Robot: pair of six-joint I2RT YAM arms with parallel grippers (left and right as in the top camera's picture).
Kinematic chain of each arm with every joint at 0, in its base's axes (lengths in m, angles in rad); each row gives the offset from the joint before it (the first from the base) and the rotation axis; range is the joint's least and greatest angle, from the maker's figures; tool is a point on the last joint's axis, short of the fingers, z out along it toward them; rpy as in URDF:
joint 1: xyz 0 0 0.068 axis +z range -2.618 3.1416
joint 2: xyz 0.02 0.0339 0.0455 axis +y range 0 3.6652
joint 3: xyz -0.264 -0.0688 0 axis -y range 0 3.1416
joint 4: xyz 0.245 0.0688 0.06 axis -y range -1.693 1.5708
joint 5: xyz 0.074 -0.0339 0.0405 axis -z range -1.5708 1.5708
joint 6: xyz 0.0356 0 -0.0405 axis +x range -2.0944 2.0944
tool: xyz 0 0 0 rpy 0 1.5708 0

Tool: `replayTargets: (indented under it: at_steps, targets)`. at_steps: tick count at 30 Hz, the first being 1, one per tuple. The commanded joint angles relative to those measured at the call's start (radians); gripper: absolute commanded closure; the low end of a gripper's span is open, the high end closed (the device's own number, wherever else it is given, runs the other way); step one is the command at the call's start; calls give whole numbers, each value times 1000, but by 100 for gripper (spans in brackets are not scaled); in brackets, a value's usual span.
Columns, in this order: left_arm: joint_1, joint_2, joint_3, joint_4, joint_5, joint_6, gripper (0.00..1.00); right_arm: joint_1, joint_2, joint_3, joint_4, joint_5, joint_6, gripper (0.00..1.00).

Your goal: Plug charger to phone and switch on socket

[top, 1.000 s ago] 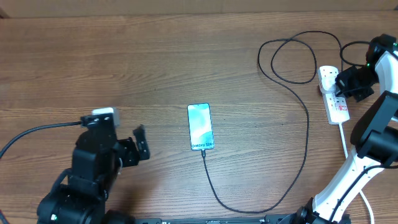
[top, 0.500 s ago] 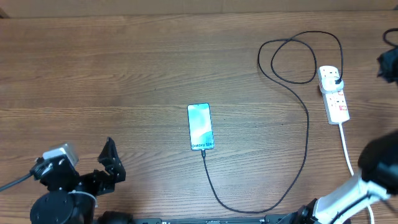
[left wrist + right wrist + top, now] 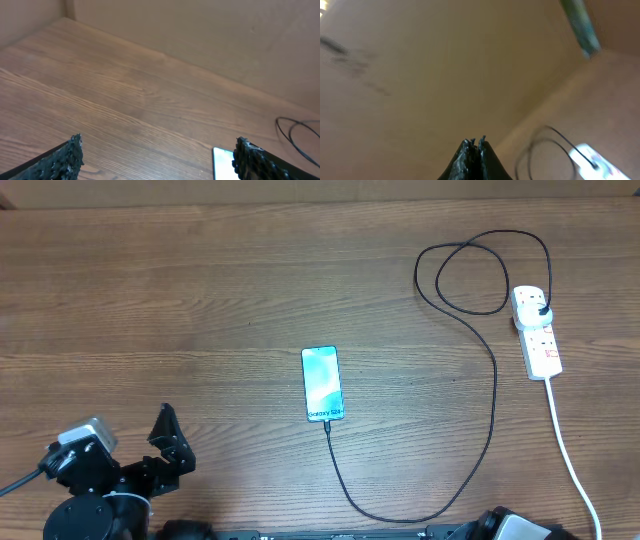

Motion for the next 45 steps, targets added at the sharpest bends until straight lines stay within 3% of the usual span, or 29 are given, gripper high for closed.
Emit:
replayTargets:
  at_steps: [1,8,12,22,28,34,45]
  targets:
    - [26,-37,2,3,-10,0,0,-1,31,30,19,-84,10,96]
    - [37,-147,2,2,-10,0,0,8,24,31,202,-115,91,96]
    - [37,-209,2,-21,-10,0,0,32,5,31,220,-122,89,95]
    - [37,-315,2,-304,-10,0,0,137,-150,-47,174,-62,17,94]
    - [44,-360,4,-305,-10,-11,0,224,-329,-243,212,101,17,90]
    - [109,-361,3,-307,-10,-11,0,226,-483,-395,300,99,18,90]
    - [144,-361,3,-307,-10,-11,0,303,-594,-421,326,103,-19,90]
